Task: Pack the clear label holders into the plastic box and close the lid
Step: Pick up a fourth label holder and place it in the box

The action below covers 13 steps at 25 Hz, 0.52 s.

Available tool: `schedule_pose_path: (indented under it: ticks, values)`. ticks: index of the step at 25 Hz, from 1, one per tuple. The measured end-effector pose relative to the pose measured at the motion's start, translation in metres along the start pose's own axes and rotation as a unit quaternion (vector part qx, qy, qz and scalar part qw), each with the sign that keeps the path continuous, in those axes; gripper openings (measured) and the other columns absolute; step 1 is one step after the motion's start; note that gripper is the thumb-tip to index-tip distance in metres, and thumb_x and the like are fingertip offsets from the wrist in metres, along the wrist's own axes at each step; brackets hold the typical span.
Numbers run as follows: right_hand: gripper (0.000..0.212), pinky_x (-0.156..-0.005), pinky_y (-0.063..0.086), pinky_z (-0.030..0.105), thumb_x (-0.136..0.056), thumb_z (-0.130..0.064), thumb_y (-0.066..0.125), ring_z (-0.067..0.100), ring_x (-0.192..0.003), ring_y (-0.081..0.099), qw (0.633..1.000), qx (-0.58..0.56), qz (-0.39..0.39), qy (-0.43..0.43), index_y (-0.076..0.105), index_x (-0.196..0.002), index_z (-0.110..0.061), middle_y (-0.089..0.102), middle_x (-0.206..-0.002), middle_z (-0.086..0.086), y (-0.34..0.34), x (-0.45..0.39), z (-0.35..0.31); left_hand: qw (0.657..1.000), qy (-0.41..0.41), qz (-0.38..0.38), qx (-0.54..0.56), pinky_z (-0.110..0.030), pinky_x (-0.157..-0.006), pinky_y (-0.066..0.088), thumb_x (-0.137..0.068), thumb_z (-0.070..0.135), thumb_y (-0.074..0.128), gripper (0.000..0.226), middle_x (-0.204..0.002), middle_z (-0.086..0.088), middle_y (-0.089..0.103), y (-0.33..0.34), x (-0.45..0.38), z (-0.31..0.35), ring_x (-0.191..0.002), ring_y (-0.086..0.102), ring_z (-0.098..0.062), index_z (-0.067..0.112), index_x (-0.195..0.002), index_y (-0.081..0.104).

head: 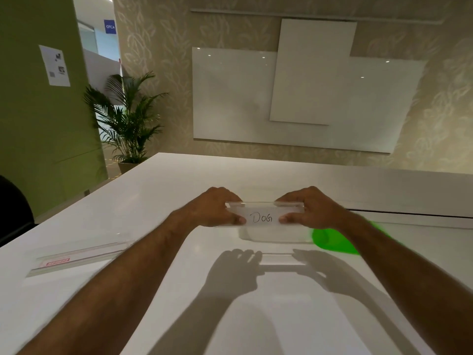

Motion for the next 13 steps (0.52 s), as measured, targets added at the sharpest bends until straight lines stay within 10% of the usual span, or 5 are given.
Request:
schedule_pose_path:
  ticks: [13]
  values:
    - [0.038,-0.088,0.047,0.035,-0.086,-0.032,0.067,0.02,-0.098,0.059,0.987,0.133,-0.059,0.07,0.061,-0.124,-0.026,0.069,-0.117,0.001,-0.019,-0.051,0.078,0.988,0.028,0.007,-0.152,-0.038,-0.09,0.052,-0.09,0.035,0.065,0.034,-0.118,-0.001,0.068,0.017,-0.1,0.029,-0.109,0.061,-0.024,0.026,-0.122,0.067]
Point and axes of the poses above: each hand's wrist, its own x-axis away from the middle knuckle, its own y-axis out of the palm, z = x × y, the point moved 9 cm from there along -x, towards the middle knuckle
